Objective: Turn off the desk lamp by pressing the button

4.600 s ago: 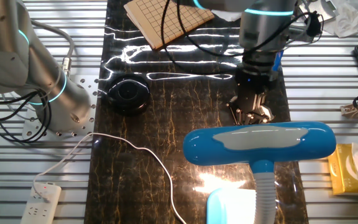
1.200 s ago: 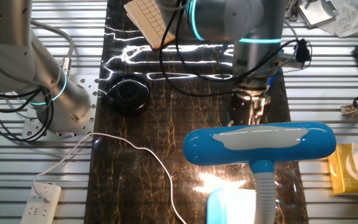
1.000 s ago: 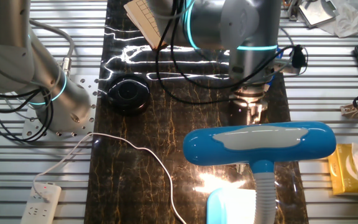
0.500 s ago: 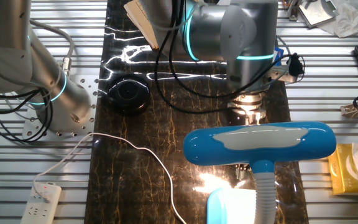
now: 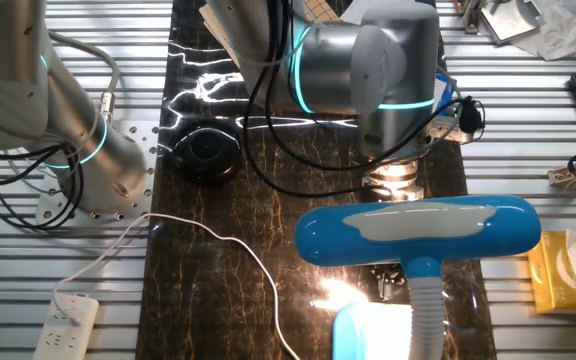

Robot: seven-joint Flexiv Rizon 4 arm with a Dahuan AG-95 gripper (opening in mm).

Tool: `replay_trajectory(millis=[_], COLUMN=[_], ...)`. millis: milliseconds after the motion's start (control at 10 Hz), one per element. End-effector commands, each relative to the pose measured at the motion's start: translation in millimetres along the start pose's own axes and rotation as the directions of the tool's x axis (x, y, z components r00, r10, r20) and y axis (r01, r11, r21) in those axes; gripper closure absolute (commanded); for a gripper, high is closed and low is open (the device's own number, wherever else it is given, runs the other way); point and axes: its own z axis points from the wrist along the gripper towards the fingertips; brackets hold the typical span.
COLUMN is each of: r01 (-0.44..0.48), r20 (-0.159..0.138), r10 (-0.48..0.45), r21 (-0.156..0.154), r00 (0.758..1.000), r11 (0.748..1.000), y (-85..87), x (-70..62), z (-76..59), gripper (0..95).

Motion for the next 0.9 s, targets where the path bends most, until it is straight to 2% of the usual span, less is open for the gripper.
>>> replay_trajectory(millis=[100, 900], r01=[0.000, 0.015], r20=[0.008, 0.021], r10=[0.000, -0.015], r21=[0.009, 0.023], r00=[1.000, 1.000], r11=[1.000, 1.000], y=[-0.5, -8.9], x=[0.8, 6.1], z=[6.7, 18.1], gripper=[95.0, 95.0])
